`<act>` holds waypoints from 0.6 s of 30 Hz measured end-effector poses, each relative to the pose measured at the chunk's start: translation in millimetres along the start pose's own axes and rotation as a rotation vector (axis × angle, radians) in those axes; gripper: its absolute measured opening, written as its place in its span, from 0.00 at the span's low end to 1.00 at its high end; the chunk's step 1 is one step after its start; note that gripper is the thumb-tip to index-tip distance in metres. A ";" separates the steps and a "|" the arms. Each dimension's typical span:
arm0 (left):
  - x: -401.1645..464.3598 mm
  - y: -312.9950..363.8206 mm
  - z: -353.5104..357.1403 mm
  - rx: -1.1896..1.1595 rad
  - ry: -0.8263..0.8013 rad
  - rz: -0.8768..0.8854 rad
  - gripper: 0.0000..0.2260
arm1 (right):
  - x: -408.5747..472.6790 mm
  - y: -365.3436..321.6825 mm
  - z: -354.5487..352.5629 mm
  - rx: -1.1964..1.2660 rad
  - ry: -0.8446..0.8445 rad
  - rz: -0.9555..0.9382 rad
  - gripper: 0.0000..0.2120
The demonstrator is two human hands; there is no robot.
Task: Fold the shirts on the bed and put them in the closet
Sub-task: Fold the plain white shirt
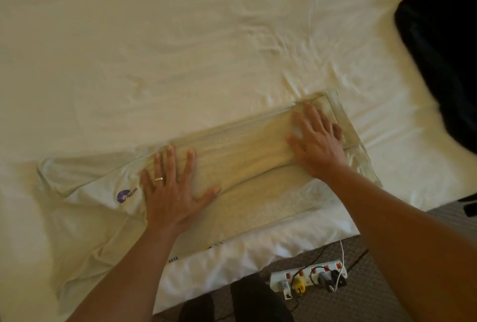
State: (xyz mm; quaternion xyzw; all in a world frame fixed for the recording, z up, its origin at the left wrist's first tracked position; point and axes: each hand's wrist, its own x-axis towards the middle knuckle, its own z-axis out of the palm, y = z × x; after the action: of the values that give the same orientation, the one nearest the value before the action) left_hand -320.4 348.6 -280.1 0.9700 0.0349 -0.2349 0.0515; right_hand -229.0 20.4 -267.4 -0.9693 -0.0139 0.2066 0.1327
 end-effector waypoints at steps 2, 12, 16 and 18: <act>-0.7 0.4 -0.5 0.006 -0.011 -0.002 0.46 | -1.9 5.8 -6.7 0.066 0.186 0.165 0.23; 3.8 -0.6 -1.5 -0.070 -0.095 -0.017 0.46 | 8.9 18.0 -39.1 0.498 0.185 0.673 0.28; 2.8 -0.3 -11.6 -0.158 -0.121 -0.026 0.42 | 3.7 9.1 -54.8 0.486 -0.062 0.615 0.20; -0.8 4.8 -17.2 -0.189 -0.056 -0.035 0.38 | 0.4 2.3 -58.5 0.348 -0.142 0.550 0.19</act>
State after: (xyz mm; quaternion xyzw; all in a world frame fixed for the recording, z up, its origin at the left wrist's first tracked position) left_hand -312.8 345.9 -264.1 0.9531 0.0726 -0.2584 0.1395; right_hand -205.1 3.4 -216.7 -0.8827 0.2747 0.3009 0.2344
